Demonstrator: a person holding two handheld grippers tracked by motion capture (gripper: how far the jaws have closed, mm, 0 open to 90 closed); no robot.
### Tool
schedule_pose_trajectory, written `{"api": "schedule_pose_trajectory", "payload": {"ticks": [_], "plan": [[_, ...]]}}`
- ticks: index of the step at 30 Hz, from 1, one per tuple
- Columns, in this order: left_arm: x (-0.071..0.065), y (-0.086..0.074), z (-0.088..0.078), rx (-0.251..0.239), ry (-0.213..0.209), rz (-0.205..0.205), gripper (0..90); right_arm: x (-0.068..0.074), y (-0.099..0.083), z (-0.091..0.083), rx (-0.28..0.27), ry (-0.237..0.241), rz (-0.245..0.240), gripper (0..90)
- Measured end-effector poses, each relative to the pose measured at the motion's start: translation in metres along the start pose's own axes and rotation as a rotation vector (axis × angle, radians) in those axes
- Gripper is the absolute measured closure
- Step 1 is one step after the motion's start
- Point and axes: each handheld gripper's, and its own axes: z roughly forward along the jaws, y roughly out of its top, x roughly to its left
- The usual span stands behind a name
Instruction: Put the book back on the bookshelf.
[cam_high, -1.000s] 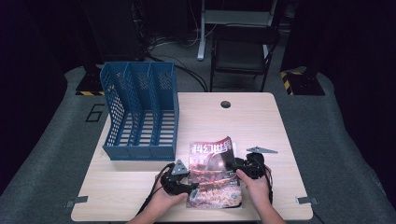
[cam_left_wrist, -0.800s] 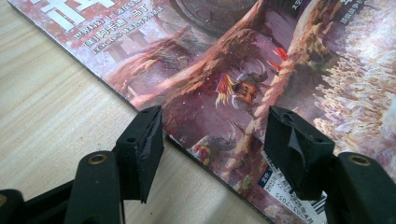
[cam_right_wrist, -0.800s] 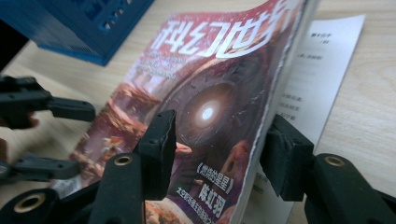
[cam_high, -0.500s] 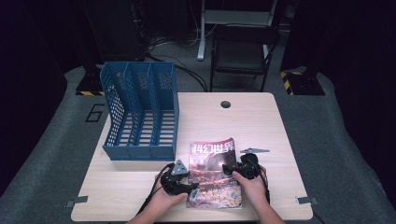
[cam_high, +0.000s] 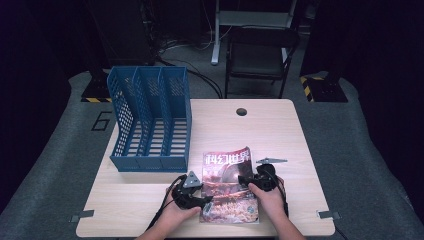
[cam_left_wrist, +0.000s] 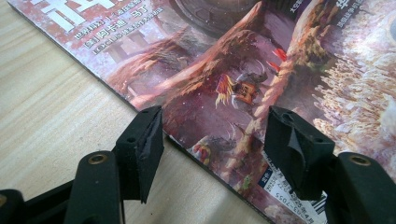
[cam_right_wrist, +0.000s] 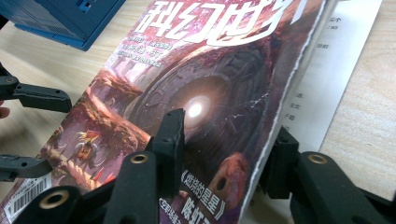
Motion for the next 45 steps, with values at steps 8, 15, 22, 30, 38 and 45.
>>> {"api": "schedule_pose_trajectory", "payload": {"ticks": [8,15,22,30,38,45], "plan": [[0.0001,-0.0001,0.0,-0.001,0.0,0.001,37.4,0.0003,-0.0002,0.0005,0.004,0.002,-0.002,61.6],[-0.0001,-0.0003,0.0002,-0.004,0.001,0.0,37.4,-0.0002,-0.0002,0.0008,0.004,0.004,-0.002,63.0],[-0.0002,-0.0004,0.0,-0.003,0.001,-0.001,37.4,-0.0019,0.0003,0.0007,0.009,0.016,-0.002,64.4],[-0.0001,-0.0005,0.0,-0.003,0.0,0.0,37.4,-0.0054,0.0027,-0.0002,0.05,0.064,0.007,68.1],[0.0002,-0.0005,-0.0001,-0.003,-0.003,0.001,37.4,-0.0064,0.0032,-0.0005,0.067,0.091,0.015,71.0],[0.0002,-0.0008,-0.0006,0.002,-0.01,-0.001,37.5,-0.0072,0.0044,-0.0003,0.091,0.111,0.002,73.1]]}}
